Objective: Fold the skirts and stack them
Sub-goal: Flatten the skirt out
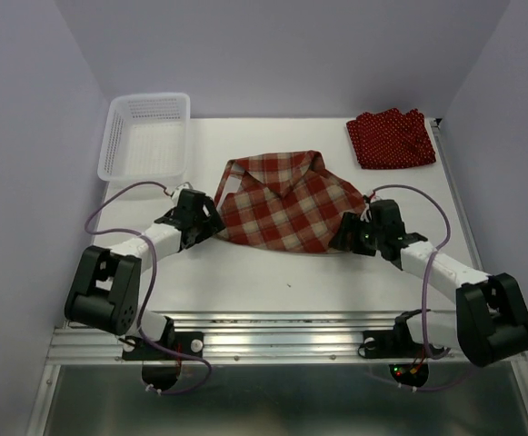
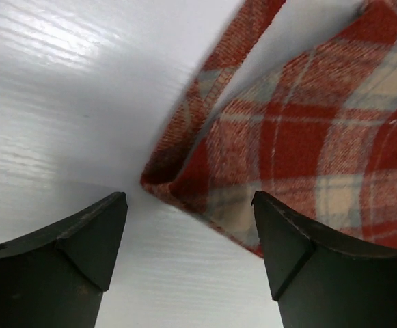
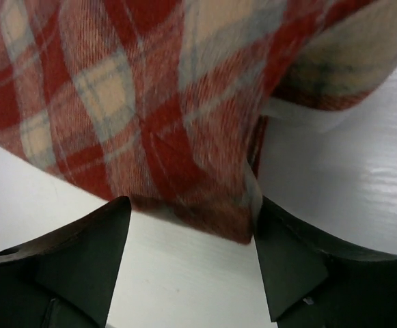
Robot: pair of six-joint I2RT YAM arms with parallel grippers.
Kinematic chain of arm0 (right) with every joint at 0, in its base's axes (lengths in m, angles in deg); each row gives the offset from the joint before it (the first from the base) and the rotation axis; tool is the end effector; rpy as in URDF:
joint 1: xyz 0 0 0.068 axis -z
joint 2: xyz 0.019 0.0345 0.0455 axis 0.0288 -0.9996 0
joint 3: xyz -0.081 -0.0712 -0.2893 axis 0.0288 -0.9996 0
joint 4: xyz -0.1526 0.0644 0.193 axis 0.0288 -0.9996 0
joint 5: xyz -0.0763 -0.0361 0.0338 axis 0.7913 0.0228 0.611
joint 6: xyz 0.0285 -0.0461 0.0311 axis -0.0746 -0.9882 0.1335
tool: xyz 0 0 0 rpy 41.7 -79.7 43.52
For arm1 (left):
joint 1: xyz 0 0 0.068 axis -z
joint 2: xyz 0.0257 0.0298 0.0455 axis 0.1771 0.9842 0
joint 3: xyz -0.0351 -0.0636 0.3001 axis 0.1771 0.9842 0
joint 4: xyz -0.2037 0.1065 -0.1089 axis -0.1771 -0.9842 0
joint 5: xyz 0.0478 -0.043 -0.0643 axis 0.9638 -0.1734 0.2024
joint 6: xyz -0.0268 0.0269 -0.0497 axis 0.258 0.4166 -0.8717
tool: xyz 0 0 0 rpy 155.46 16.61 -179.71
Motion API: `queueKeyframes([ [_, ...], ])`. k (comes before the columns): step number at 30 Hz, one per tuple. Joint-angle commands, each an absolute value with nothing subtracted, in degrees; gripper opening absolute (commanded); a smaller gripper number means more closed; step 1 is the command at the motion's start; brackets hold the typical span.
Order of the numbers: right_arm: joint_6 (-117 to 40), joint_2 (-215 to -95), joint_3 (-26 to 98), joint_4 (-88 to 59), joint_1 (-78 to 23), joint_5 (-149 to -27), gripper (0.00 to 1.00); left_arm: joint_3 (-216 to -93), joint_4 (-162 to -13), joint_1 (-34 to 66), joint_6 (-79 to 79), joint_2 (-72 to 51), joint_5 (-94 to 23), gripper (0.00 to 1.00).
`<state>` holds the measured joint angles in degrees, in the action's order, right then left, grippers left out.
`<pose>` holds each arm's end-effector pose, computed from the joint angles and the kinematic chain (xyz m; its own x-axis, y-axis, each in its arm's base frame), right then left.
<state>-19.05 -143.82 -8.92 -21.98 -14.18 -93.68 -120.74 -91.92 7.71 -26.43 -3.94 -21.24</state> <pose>0.2092 0.0707 0.2055 -0.8159 0.2118 -0.5380 -0.0663 0.8901 0.4509 0.2636 -0.0801 0.2062 -0.6829 -0.4191 -0.5984 -0.2277 0.9004 -0.3707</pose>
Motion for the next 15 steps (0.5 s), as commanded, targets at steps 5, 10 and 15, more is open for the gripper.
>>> queueKeyframes([
  [5,-18.24,-148.26,-1.85,-12.89,-14.43,-89.00,0.14,-121.13,-82.33,7.91,-25.79,-0.49,-25.96,0.00],
  [10,-23.33,-140.99,7.92,-25.44,-14.43,-84.44,0.01,-122.61,-76.71,8.87,-21.76,-7.32,-31.23,0.00],
  [15,-26.31,-140.35,21.89,-31.98,-14.43,-74.96,0.01,-131.05,-72.85,9.49,-18.32,-15.34,-30.72,0.00],
])
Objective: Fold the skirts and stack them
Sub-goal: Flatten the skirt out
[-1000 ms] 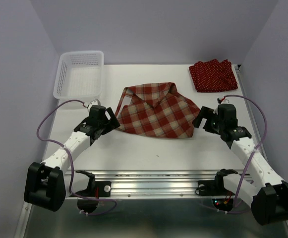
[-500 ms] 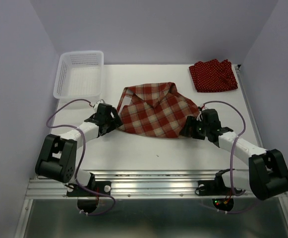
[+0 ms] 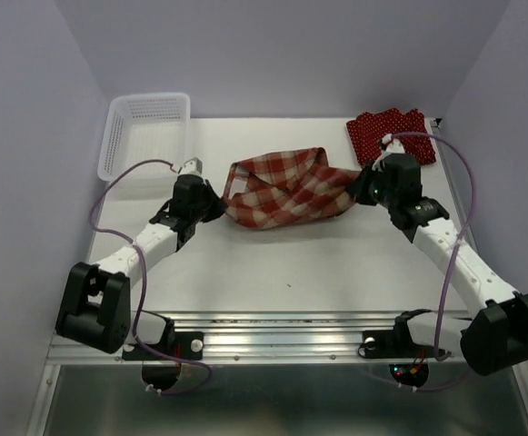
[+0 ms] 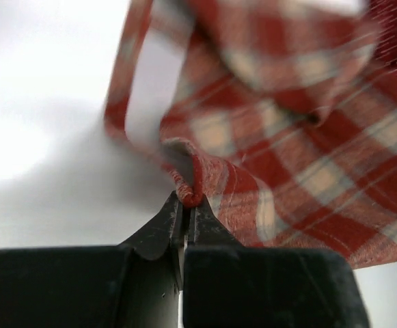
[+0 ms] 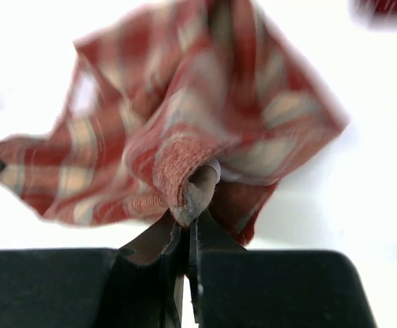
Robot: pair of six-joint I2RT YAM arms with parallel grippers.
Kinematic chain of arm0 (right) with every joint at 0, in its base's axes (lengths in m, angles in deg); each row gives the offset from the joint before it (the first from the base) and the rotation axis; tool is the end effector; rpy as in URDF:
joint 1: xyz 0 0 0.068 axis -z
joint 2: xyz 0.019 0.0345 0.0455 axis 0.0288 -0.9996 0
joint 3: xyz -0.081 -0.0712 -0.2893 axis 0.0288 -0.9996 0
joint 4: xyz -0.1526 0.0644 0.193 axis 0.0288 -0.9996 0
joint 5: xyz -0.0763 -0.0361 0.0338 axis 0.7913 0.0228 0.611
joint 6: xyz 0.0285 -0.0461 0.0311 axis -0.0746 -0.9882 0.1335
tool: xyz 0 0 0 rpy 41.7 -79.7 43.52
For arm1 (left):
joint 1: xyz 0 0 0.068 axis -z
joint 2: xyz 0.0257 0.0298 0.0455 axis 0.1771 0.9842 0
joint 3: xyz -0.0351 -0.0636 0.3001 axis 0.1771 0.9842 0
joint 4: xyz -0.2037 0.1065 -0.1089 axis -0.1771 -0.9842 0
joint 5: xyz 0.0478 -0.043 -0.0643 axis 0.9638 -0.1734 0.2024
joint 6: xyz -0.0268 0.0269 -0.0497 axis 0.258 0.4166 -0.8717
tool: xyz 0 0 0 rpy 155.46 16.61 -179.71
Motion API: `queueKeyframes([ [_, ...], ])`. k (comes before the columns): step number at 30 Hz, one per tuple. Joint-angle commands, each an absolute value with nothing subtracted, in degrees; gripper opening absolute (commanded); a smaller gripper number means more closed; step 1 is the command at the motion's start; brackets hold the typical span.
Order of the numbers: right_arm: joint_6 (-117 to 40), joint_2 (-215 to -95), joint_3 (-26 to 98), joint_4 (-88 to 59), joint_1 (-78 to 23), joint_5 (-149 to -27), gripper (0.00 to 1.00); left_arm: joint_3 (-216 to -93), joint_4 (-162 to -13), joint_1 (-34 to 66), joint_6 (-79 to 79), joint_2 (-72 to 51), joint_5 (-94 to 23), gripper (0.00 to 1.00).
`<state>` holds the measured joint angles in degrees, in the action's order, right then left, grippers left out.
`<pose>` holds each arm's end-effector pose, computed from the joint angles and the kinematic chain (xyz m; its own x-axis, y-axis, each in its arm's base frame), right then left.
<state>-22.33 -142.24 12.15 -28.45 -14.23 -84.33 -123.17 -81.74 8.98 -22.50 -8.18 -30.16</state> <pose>0.2467 0.0736 0.3217 -0.5832 0.2346 -0.7777 -0.1148 0.9240 0.3648 0.2707 -0.0969 0.2561 -0.5841 -0.3850 -0.7145 0.0568 0.8588 -0.5091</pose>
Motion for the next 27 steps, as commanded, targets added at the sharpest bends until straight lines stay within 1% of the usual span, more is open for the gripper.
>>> queueKeyframes([
  [1,-26.76,-142.44,26.96,-31.90,-14.43,-72.93,0.01,-135.41,-71.61,9.40,-17.45,-16.39,-30.28,0.00],
  [2,-27.11,-144.20,30.40,-31.98,-14.43,-70.91,0.01,-138.50,-70.90,9.40,-16.13,-16.23,-29.23,0.00],
  [3,-29.21,-146.22,34.18,-31.64,-14.43,-68.02,0.01,-146.36,-71.33,9.40,-14.38,-15.53,-26.09,0.00],
  [4,-30.97,-151.03,42.48,-31.11,-13.82,-67.55,0.01,-150.62,-71.86,9.31,-12.79,-12.82,-25.10,0.00],
  [5,-32.90,-153.51,47.00,-30.24,-13.82,-67.90,0.01,-155.27,-72.39,9.31,-11.56,-11.06,-23.69,0.00],
  [6,-36.66,-156.23,51.83,-29.70,-12.51,-68.34,0.01,-163.67,-73.00,9.14,-9.81,-7.38,-23.68,0.00],
  [7,-38.52,-159.22,62.50,-29.70,-11.89,-68.69,0.01,-167.76,-73.35,8.88,-8.92,-5.43,-23.77,0.00],
  [8,-40.63,-164.64,67.74,-29.79,-11.88,-68.34,0.01,-172.06,-73.71,8.61,-8.48,-3.33,-23.59,0.00],
  [9,-44.31,-167.31,72.84,-29.35,-10.32,-67.12,0.00,-180.81,-75.80,7.65,-7.86,1.22,-24.29,0.00],
  [10,-47.30,-169.86,77.76,-28.48,-9.61,-65.37,0.00,-184.55,-76.17,7.21,-7.77,1.27,-24.90,0.00],
  [11,-49.07,-174.32,85.90,-27.42,-8.47,-64.83,0.01,-187.98,-75.91,6.68,-8.03,5.44,-25.26,0.00],
  [12,-49.18,-176.45,90.07,-26.28,-5.32,-66.13,0.01,-195.67,-77.47,5.55,-9.34,9.57,-25.87,0.00],
  [13,-47.70,-178.39,93.94,-26.01,-5.29,-68.41,0.01,-198.97,-77.92,5.27,-9.35,9.62,-26.83,0.00],
  [14,-45.86,-180.32,98.07,-26.09,-1.90,-71.04,0.01,-202.83,-78.45,5.01,-9.87,13.27,-28.67,0.00],
  [15,-42.01,-181.73,101.51,-26.01,-0.73,-76.02,0.01,-206.35,-80.46,5.09,-9.97,14.96,-31.04,0.00],
  [16,-40.84,-182.97,105.02,-24.96,-0.03,-77.55,0.01,-213.17,-81.61,5.09,-10.05,17.59,-32.11,0.00],
  [18,-40.56,-181.67,103.58,-23.90,-0.02,-82.54,0.02,-217.88,-83.81,5.01,-9.88,19.02,-33.34,0.00],
  [20,-40.21,-175.62,91.92,-20.13,-0.02,-84.77,0.02,-216.51,-83.56,4.92,-9.27,17.89,-32.82,0.00],
  [22,-40.39,-171.22,82.25,-17.84,-0.02,-85.92,0.03,-207.13,-81.46,4.48,-8.74,15.61,-32.64,0.00],
  [23,-40.13,-167.63,74.11,-18.36,-0.02,-85.92,0.04,-202.04,-80.05,4.31,-8.65,12.29,-32.56,0.00],
  [24,-40.30,-165.86,69.94,-19.93,-0.02,-86.35,0.06,-191.12,-77.25,4.22,-8.91,10.43,-31.69,0.00],
  [25,-39.52,-163.93,65.55,-21.16,-0.02,-85.75,0.08,-185.09,-75.40,4.22,-9.17,8.41,-31.42,0.00],
  [26,-38.47,-160.51,56.98,-22.74,-0.02,-83.83,0.09,-178.15,-73.29,4.22,-9.78,4.21,-31.33,0.00],
  [27,-35.76,-158.91,52.80,-26.85,-0.02,-82.85,0.14,-165.21,-69.18,4.22,-12.31,2.25,-31.76,0.00],
])
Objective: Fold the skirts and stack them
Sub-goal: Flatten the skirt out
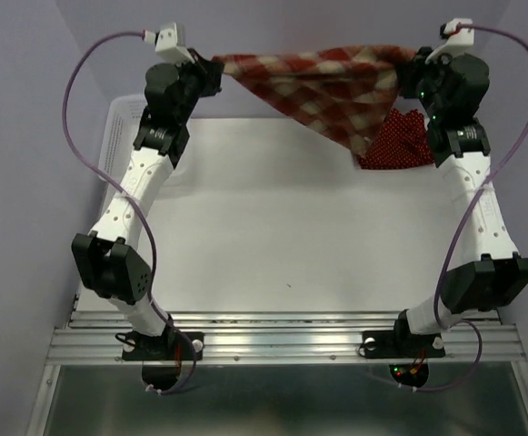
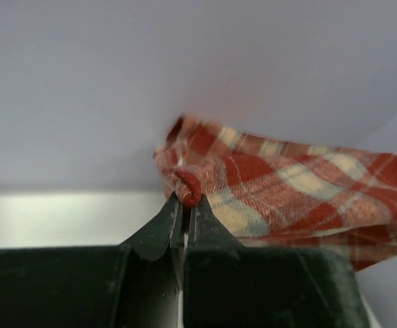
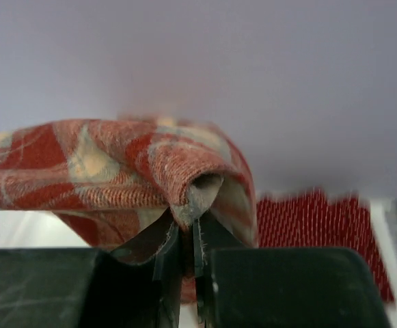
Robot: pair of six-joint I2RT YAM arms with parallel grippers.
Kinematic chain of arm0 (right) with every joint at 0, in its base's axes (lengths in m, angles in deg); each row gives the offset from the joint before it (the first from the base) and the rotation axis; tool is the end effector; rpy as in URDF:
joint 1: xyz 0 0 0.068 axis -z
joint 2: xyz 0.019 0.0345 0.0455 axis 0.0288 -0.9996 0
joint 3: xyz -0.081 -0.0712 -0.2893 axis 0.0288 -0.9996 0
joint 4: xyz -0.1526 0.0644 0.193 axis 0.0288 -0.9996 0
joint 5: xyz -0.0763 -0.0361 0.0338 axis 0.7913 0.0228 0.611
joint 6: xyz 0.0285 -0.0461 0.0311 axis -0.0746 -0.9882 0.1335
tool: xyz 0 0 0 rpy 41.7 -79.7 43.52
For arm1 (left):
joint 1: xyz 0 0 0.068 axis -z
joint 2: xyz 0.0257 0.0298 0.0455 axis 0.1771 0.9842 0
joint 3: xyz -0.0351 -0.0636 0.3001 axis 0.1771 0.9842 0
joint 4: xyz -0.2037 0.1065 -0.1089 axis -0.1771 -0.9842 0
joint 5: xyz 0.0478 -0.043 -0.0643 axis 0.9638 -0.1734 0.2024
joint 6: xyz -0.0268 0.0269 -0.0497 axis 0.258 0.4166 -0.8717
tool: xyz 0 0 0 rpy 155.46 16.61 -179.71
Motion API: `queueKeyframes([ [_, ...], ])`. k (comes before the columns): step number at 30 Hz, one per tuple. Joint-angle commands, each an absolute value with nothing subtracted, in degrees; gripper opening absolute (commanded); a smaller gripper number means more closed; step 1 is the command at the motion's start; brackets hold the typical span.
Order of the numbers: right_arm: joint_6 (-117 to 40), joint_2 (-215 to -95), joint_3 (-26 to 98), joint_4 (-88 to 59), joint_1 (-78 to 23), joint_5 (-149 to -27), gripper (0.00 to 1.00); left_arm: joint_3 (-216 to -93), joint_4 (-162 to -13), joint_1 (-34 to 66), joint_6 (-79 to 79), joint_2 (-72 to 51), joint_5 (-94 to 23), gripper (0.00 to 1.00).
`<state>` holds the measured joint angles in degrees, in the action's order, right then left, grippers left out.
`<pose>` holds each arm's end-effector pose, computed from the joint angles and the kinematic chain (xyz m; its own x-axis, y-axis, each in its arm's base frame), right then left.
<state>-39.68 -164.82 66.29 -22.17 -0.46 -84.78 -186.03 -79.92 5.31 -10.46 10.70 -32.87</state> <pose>0.3577 0.0169 0.5496 0.1099 0.0973 -0.9892 -0.1252 0.9886 0.0834 0.3807 -0.1106 0.5390 0.1300 -0.4189 -0.8987 0.4379 0.8375 -0.3270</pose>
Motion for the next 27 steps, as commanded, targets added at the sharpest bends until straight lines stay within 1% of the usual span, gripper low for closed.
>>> queueKeyframes([
  [1,-33.90,-157.33,48.58,-29.24,-0.02,-81.97,0.15,-159.42,-67.49,4.30,-14.08,-1.25,-32.46,0.00],
  [2,-31.71,-154.53,40.54,-31.52,-0.02,-80.75,0.17,-153.45,-66.51,4.39,-15.92,-2.67,-33.86,0.00],
  [3,-26.38,-153.02,36.28,-35.29,-0.02,-80.56,0.22,-143.99,-66.24,4.74,-19.77,-3.91,-34.14,0.01],
  [4,-24.15,-151.79,32.24,-36.45,-0.02,-80.56,0.24,-139.81,-66.33,5.00,-21.81,-4.96,-34.49,0.04],
  [5,-21.78,-149.25,24.54,-37.68,-0.02,-81.78,0.36,-132.72,-66.67,5.44,-22.44,-7.15,-35.97,0.17],
  [6,-21.49,-148.62,22.11,-37.70,-0.02,-82.92,0.36,-132.65,-68.33,5.45,-22.45,-8.30,-34.94,0.27],
  [7,-21.32,-147.92,19.48,-42.05,-0.02,-85.71,0.77,-126.64,-72.35,5.88,-23.06,-11.01,-30.67,0.55],
  [8,-21.32,-147.91,19.45,-42.09,-0.02,-85.74,0.77,-126.58,-72.39,6.06,-23.32,-12.60,-30.62,0.97],
  [9,-21.40,-147.65,17.88,-43.05,-0.02,-89.57,1.00,-124.32,-75.26,6.15,-23.50,-15.32,-27.93,0.99],
  [11,-21.75,-147.12,17.26,-43.58,-0.02,-91.71,1.00,-123.42,-78.53,6.24,-24.12,-17.71,-25.10,0.99],
  [14,-22.37,-145.80,17.43,-43.50,-0.02,-87.35,1.00,-123.68,-83.63,6.24,-23.16,-21.04,-21.76,0.99],
  [17,-22.55,-146.41,18.57,-42.97,-0.02,-85.05,1.00,-125.17,-85.31,6.32,-22.45,-21.41,-20.52,0.99],
  [19,-22.81,-147.29,19.01,-42.54,-0.02,-86.87,1.00,-126.40,-86.54,6.24,-22.36,-20.27,-20.87,0.99],
  [22,-24.04,-147.91,17.44,-38.77,-0.02,-93.99,1.00,-126.58,-87.33,6.33,-21.83,-18.34,-21.66,0.99],
  [27,-24.13,-149.58,18.30,-33.31,-0.02,-95.66,1.00,-127.11,-88.47,7.99,-20.78,-16.31,-23.24,0.99],
])
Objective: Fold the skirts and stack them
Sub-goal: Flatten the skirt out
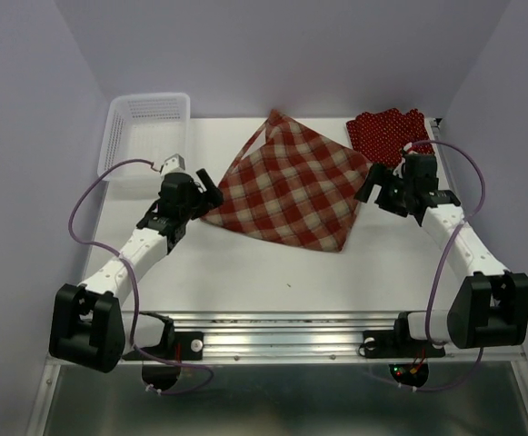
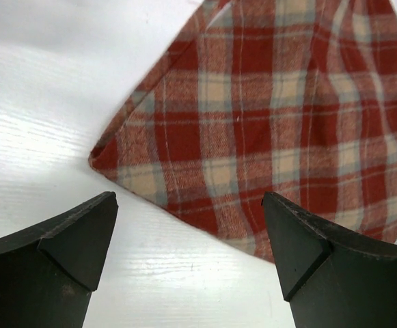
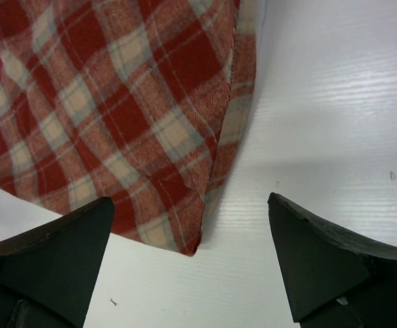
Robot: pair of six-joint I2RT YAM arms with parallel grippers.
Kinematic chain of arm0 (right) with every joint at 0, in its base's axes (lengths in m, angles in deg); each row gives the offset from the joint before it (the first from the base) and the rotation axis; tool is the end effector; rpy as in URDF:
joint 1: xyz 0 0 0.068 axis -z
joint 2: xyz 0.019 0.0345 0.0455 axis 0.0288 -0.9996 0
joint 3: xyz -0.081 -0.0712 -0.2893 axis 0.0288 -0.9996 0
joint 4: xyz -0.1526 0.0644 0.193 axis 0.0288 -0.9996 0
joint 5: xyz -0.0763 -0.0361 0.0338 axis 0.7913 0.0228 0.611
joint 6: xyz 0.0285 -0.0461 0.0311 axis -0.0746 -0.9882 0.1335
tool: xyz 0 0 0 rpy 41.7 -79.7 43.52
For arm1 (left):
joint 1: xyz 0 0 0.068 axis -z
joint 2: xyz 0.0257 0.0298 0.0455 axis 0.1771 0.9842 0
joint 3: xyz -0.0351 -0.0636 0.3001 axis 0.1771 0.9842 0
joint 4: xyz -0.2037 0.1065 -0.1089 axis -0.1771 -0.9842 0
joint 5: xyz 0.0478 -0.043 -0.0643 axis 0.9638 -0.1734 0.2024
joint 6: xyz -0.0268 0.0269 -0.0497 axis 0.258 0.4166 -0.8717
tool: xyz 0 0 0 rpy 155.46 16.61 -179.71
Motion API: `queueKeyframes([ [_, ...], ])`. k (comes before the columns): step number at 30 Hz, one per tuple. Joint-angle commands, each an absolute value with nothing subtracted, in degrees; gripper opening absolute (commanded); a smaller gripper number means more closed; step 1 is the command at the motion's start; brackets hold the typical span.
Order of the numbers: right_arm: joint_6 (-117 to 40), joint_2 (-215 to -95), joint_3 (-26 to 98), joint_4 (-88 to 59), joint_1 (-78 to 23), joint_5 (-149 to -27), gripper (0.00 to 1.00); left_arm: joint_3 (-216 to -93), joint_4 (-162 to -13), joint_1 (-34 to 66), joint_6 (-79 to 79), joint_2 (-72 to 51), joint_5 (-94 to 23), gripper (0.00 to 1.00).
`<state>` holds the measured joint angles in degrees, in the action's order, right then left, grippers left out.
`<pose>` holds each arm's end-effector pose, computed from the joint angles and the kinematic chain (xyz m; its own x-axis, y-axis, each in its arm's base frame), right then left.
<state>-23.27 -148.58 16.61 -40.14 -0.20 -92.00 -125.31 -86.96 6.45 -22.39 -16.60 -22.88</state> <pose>0.2699 0.0184 0.3022 -0.7154 0.3403 -0.6102 0.0958 0.9129 0.3968 0.2533 -0.0721 0.2966 -0.4388 -0.4462 -0.7800 -0.0271 0.8742 -0.4848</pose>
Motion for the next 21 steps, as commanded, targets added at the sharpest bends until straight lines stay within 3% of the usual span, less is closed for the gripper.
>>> queueKeyframes([
  [1,-24.22,-150.10,18.39,-32.61,-0.02,-96.37,1.00,-126.93,-88.56,8.52,-20.52,-16.22,-23.07,0.99],
  [7,-24.04,-151.51,17.59,-30.05,-0.02,-92.53,1.00,-127.53,-87.77,14.66,-18.33,-16.32,-23.68,0.99],
  [12,-18.51,-157.21,24.09,-30.40,0.68,-77.77,1.00,-134.74,-87.42,31.00,-9.89,-10.00,-24.21,0.99],
  [18,-17.10,-166.53,33.41,-32.07,5.78,-84.68,1.00,-149.57,-88.73,48.04,-4.79,4.85,-22.02,0.99],
  [21,-17.36,-167.33,34.91,-32.25,7.28,-84.25,1.00,-156.97,-93.02,51.93,-3.20,14.60,-17.64,0.99],
])
